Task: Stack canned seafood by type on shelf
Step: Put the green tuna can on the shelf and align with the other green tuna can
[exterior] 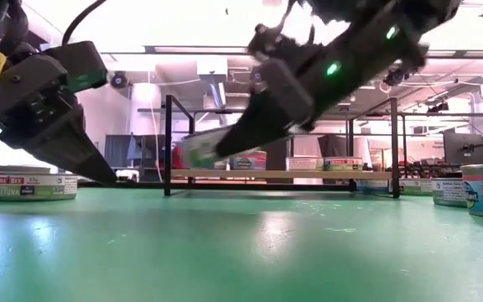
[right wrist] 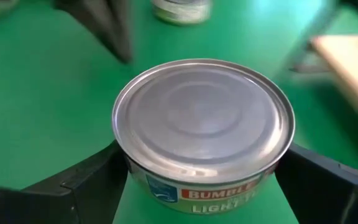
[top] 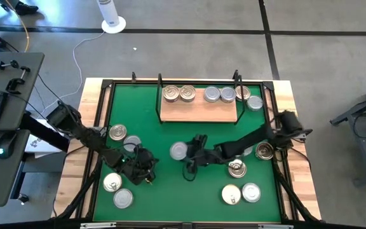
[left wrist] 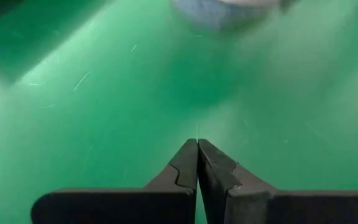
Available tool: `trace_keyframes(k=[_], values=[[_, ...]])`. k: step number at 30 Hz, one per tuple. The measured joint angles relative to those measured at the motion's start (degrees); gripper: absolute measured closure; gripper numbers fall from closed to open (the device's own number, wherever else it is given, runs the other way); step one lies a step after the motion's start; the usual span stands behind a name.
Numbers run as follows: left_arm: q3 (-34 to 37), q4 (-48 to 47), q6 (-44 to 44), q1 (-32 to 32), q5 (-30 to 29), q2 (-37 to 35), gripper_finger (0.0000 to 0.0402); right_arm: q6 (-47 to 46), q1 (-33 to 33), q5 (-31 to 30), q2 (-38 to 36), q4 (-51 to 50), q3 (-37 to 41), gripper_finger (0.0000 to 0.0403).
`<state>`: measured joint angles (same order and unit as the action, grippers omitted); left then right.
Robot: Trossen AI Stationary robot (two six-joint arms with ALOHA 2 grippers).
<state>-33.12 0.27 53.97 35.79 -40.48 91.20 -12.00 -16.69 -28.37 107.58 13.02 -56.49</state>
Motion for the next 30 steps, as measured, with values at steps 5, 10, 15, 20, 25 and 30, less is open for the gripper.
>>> trace_keyframes(k=[5,10,15,20,25,30], values=[[0.1,1.7,0.0,1.0,-2.6,0.0,0.0401,-8.6,-0.1,-9.4,-9.1,-22.9,0.0,0.0044],[0.1,13.4,-6.1,-0.5,-2.7,0.5,0.0401,-16.3,4.1,-12.6,-15.8,-39.3,0.2,0.0044],[0.1,35.3,-20.0,-5.5,-0.2,3.9,0.0401,-16.0,11.6,-11.7,-16.5,-37.1,2.0,0.0044],[-3.1,41.6,-30.7,-12.4,3.9,4.9,0.0401,-15.0,17.7,-9.2,-16.5,-34.8,3.8,0.0043],[-7.4,39.6,-36.7,-18.0,10.7,4.9,0.0401,-15.2,22.7,-2.0,-16.5,-34.2,4.7,0.0037],[-9.0,37.0,-38.1,-19.1,13.3,4.9,0.0401,-13.7,26.8,7.7,-16.5,-34.1,4.8,0.0024]])
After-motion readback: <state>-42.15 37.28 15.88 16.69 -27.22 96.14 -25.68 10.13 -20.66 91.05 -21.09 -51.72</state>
